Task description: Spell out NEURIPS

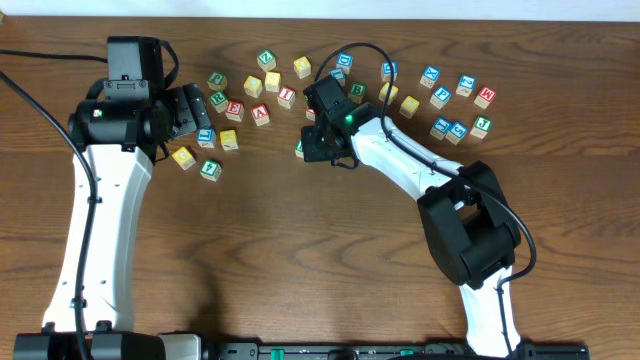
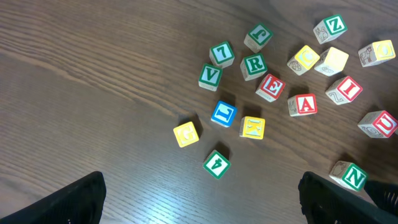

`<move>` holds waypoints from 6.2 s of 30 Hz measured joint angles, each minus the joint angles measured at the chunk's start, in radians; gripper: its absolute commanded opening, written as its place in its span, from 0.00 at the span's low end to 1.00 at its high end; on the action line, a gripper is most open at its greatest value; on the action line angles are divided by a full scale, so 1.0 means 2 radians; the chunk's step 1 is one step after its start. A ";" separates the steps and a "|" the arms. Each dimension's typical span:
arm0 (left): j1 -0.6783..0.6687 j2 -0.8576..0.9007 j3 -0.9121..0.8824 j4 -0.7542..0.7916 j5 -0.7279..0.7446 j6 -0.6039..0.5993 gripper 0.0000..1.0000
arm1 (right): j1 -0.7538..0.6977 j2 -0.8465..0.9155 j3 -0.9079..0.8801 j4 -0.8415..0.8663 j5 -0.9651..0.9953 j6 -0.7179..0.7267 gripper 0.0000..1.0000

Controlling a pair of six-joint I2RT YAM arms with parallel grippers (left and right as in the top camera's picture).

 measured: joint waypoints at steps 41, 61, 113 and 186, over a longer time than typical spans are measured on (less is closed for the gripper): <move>0.000 0.000 0.000 0.000 0.000 0.000 0.98 | -0.001 0.036 0.011 0.124 0.000 -0.012 0.06; 0.000 0.000 0.000 0.000 0.000 0.000 0.98 | -0.001 0.041 0.011 0.110 -0.001 -0.012 0.06; 0.000 0.000 0.000 -0.003 0.000 0.000 0.98 | 0.000 0.041 0.012 0.116 -0.046 -0.066 0.10; 0.000 0.000 0.000 -0.004 0.000 0.000 0.98 | -0.092 -0.116 0.027 -0.118 -0.021 -0.077 0.46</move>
